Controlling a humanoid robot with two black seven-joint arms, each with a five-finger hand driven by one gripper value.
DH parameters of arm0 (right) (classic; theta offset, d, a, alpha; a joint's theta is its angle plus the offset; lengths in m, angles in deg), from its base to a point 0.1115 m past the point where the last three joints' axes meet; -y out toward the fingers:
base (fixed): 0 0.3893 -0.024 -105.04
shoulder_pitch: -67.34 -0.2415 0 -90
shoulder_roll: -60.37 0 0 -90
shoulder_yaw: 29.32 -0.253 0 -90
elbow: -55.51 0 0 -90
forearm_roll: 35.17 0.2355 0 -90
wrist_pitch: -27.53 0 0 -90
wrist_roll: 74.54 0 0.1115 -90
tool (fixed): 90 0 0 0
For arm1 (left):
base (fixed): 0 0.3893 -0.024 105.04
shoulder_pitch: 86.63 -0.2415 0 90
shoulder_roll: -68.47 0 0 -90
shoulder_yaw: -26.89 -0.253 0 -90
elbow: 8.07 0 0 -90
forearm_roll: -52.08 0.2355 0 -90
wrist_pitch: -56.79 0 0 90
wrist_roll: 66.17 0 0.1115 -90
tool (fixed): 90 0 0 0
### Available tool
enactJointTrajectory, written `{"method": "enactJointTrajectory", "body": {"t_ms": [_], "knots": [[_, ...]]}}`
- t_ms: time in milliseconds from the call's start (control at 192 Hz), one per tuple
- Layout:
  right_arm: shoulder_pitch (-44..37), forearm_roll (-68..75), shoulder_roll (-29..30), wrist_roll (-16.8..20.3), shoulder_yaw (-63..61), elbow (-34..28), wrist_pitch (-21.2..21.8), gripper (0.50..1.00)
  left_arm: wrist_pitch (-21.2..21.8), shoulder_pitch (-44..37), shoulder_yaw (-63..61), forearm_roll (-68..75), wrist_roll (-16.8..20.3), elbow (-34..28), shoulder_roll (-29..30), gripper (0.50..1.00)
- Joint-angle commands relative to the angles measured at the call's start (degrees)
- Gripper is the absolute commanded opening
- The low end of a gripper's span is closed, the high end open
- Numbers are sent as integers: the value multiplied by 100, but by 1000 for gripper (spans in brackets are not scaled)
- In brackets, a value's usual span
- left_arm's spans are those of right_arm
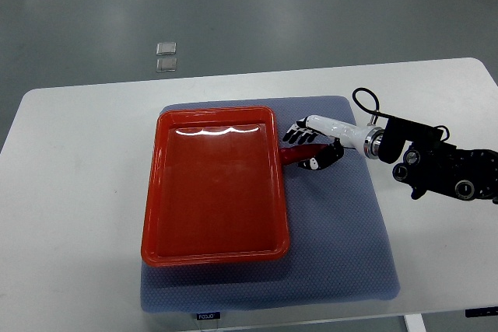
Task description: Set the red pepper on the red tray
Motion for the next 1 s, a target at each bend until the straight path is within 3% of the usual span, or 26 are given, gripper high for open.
{"method": "enactJointTrajectory", "body": {"t_ms": [0, 99, 401, 683, 881, 996], "knots": [[-21, -101, 14, 0, 72, 2, -31, 576, 0, 0, 0, 0, 0, -1, 0, 1000], [-21, -101, -4, -9, 46, -7, -31, 500, 0, 0, 0, 0, 0, -1, 0, 1000], [-328, -57, -478, -18, -7, -148, 13, 500, 0, 0, 0, 0, 0, -18, 0, 1000], [-1093, 13, -1067, -27, -33, -727, 163, 500, 0, 0, 0, 0, 0, -9, 0, 1000], [-1770, 971, -883, -18, 37, -1114, 189, 500, 0, 0, 0, 0, -9, -9, 0, 1000], [-2051, 1086, -242, -9, 204, -965, 207, 500, 0, 0, 0, 0, -9, -9, 0, 1000]]}}
